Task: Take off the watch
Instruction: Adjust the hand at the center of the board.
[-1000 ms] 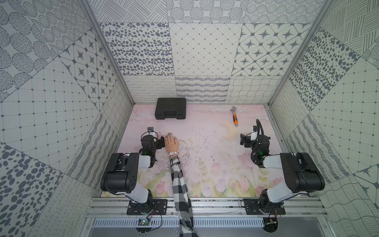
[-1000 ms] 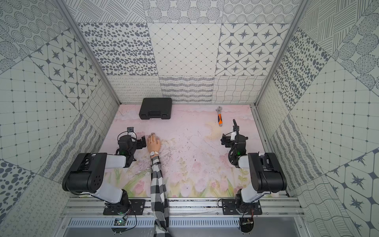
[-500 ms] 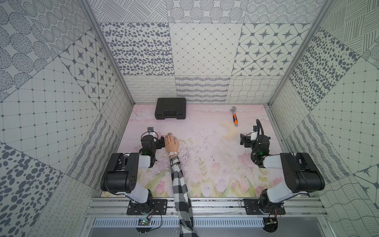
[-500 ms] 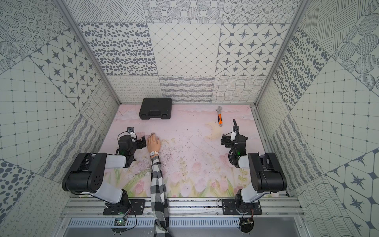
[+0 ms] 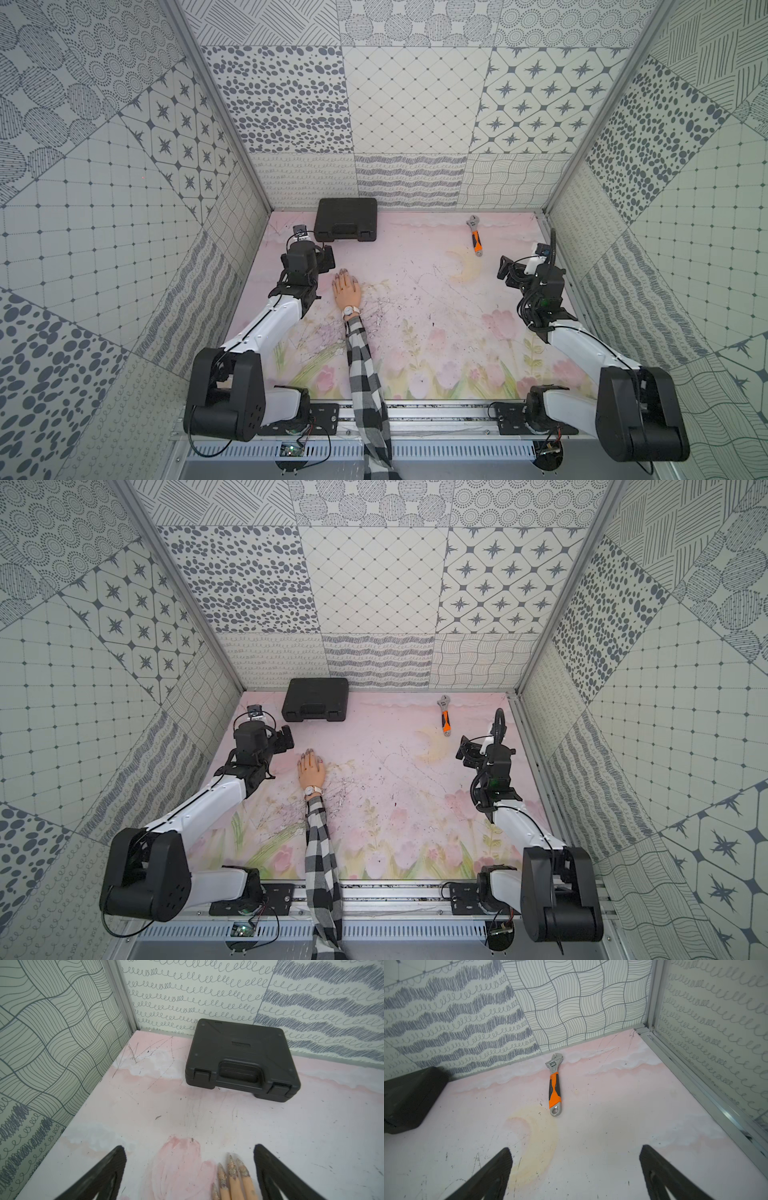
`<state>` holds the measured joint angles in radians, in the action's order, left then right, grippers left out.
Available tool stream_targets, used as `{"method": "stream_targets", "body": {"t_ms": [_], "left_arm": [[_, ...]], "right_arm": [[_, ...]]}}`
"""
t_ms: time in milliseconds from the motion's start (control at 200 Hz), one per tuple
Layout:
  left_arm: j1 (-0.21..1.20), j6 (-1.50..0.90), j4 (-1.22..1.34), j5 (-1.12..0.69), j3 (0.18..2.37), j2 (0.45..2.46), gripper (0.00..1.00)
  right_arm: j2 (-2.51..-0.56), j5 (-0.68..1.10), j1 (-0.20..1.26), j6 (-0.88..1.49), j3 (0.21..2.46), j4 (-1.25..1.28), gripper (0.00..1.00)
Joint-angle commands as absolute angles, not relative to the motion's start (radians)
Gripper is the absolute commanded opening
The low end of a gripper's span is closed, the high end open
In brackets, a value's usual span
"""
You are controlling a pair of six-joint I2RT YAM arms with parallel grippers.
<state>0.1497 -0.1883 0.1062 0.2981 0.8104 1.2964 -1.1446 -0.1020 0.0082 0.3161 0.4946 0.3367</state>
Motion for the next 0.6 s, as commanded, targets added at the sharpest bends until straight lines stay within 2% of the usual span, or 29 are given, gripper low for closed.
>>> {"method": "stream_targets", "body": {"t_ms": [0, 235, 325, 460, 595], "left_arm": [[0.229, -0.525, -0.583, 0.348, 0.931, 1.259, 0.97], [0.412, -0.854, -0.852, 0.301, 0.923, 1.175, 0.98], [0.473, -0.955, -0.902, 0.271, 0.874, 1.116, 0.99], [0.569, -1.071, -0.921, 0.238, 0.791, 1.034, 0.99], [0.658, -1.150, -0.892, 0.223, 0.738, 1.040, 0.99]], "right_arm": [[-1.076, -0.087, -0.004, 0.502, 0.499, 0.178, 0.98], [-1.087, 0.271, 0.035, 0.530, 0.596, -0.025, 0.98], [-1.107, 0.273, 0.135, 0.546, 0.619, -0.090, 0.97], [-1.156, 0.191, 0.359, 0.608, 0.645, -0.113, 0.96], [-1.224, 0.117, 0.529, 0.713, 0.675, -0.071, 0.98]]}}
